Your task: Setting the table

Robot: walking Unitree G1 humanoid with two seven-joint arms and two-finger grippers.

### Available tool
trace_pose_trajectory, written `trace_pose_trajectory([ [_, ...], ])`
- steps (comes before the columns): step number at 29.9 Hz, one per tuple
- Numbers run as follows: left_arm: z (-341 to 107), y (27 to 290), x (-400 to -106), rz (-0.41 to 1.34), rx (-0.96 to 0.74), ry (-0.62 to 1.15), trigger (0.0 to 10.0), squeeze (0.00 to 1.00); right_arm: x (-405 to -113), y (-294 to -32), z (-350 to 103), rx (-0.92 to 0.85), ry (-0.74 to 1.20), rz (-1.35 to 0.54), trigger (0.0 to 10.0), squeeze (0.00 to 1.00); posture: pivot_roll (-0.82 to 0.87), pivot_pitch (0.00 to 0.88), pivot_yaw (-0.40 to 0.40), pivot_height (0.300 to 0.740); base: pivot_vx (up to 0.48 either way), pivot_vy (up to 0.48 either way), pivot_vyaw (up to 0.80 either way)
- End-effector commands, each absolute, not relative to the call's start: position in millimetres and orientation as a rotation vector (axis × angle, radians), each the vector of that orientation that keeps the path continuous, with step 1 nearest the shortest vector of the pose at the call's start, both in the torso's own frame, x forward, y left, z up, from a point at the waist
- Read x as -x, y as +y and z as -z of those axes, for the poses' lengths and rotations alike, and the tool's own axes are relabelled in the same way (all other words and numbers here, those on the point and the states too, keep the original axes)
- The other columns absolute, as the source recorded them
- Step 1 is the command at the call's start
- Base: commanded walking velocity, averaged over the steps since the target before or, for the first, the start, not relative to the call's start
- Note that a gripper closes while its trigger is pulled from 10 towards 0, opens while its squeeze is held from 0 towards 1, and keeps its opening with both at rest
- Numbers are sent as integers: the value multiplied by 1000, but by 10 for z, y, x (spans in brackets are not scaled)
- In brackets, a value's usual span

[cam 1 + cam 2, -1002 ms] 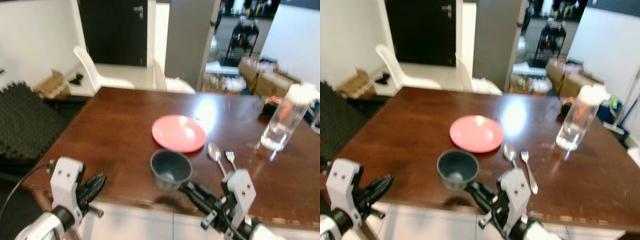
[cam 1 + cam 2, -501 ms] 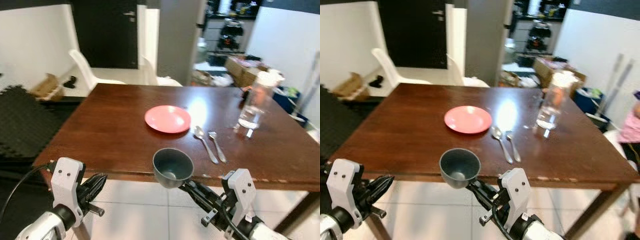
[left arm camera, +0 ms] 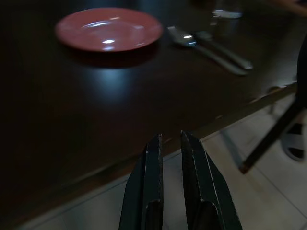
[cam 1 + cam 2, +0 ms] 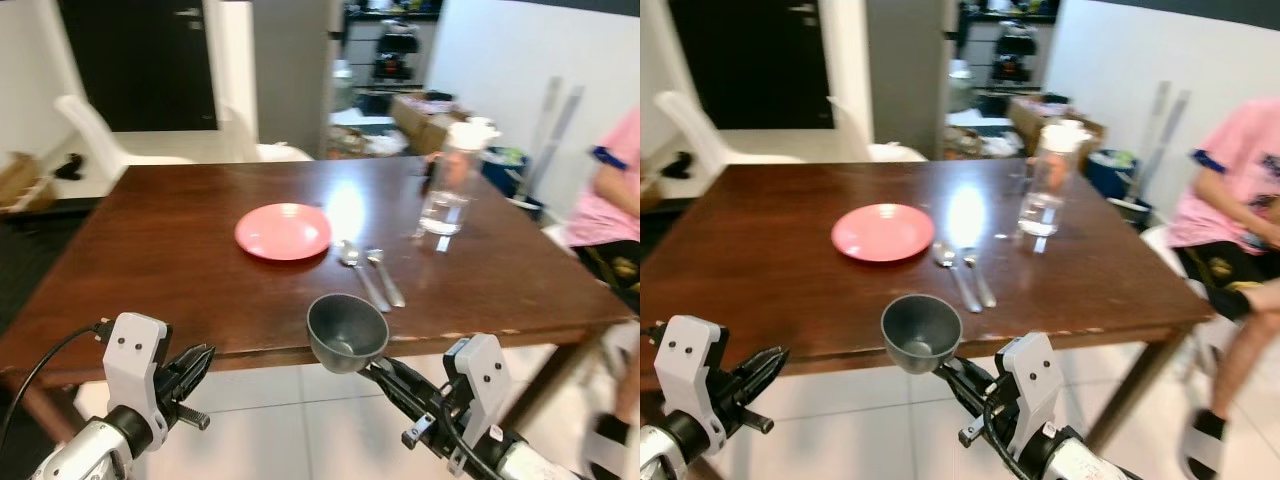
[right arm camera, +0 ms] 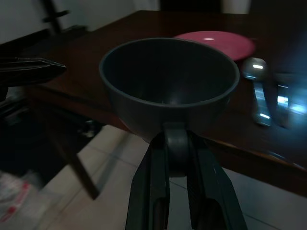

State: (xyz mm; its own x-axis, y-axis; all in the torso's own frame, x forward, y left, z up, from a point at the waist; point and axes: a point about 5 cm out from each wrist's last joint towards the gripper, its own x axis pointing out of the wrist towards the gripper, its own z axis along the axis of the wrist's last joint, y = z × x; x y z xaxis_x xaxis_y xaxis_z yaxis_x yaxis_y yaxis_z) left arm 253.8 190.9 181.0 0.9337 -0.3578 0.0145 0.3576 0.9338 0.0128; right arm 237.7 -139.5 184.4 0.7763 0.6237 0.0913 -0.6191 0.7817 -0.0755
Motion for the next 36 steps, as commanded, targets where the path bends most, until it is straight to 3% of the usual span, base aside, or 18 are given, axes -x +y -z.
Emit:
trace_pose_trajectory([
  [1,-1781,1911,-2526,360,-14,-7,10000,0,-2377,-1415,-1821,41,-100,-660,10000,0,10,97,74,740,0,0,-800],
  [36,-1604,1973,-2519,327,-15,40,10000,0,-2386,-1461,-1710,30,-60,-636,10000,0,7,95,69,740,0,0,-789],
])
